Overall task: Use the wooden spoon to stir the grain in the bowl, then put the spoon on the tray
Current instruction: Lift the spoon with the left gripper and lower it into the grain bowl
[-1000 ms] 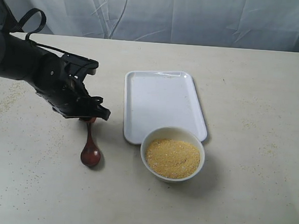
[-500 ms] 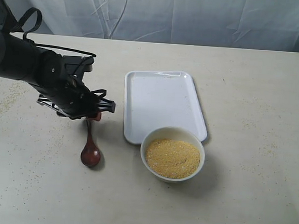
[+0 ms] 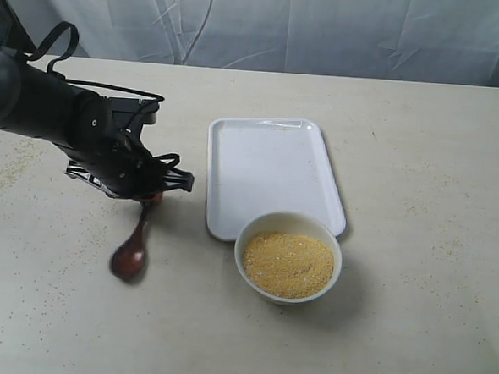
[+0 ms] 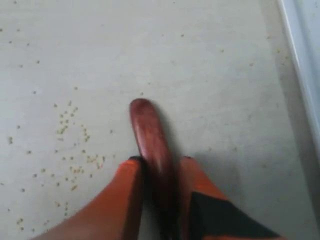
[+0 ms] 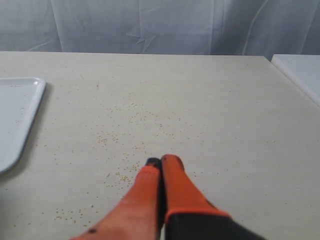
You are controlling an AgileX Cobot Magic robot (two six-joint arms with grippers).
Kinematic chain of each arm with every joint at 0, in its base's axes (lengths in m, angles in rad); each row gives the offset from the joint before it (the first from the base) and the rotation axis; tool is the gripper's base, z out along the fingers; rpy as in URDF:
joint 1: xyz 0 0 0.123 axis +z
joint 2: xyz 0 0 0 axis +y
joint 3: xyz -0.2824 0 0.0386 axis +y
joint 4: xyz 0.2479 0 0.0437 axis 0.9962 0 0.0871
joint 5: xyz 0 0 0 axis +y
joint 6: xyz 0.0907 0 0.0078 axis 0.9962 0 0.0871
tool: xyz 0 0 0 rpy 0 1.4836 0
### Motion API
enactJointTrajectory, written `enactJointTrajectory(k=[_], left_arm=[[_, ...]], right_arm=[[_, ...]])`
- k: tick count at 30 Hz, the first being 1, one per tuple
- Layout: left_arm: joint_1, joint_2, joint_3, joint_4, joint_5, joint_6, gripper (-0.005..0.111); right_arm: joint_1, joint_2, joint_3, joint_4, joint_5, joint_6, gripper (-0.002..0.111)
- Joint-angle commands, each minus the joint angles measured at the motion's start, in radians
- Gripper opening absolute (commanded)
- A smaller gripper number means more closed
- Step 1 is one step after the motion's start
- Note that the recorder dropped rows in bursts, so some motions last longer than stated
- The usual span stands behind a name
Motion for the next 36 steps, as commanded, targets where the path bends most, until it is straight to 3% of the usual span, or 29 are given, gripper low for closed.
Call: enactJointTrajectory(k=[1,8,14,19,22,26,36], left_arm=[[-0.005,-0.017,0.004,-0.001,0.051,-0.005,0.002],[-0.005,-0.163,-0.036,-0.039,0.086,-0.002,0.0],[-0.016,-0.319,-0.072,-0.29,0.052,0.003,0.0],[-0.171,-0.324,-0.072,-0.336,-0.148,0.003,0.0],[-0.265,-0.282,-0.072,-0.336,-0.34,0.003,0.0],[-0.317,-0.223,-0.072,-0.336,-0.451,0.001,0.0],[-0.378,-0.114,-0.072,-0.339,-0.468,-0.004,0.0]], right_arm=[[-0.005,-0.006,0.005,-0.001,-0.008,0.0,0.0],[-0.005,-0.006,0.005,-0.001,-0.011,0.0,0.0],[-0.005,-0.006,0.005,-0.001,-0.011,0.0,0.0],[-0.005,-0.006,0.005,-0.001,-0.009,0.0,0.0],[-0.005,-0.006,0.005,-0.001,-0.009,0.0,0.0],[-0.005,-0.006,0.005,-0.001,-0.009,0.0,0.0],[-0.005,-0.006,0.005,-0.001,-0.009,0.0,0.0]])
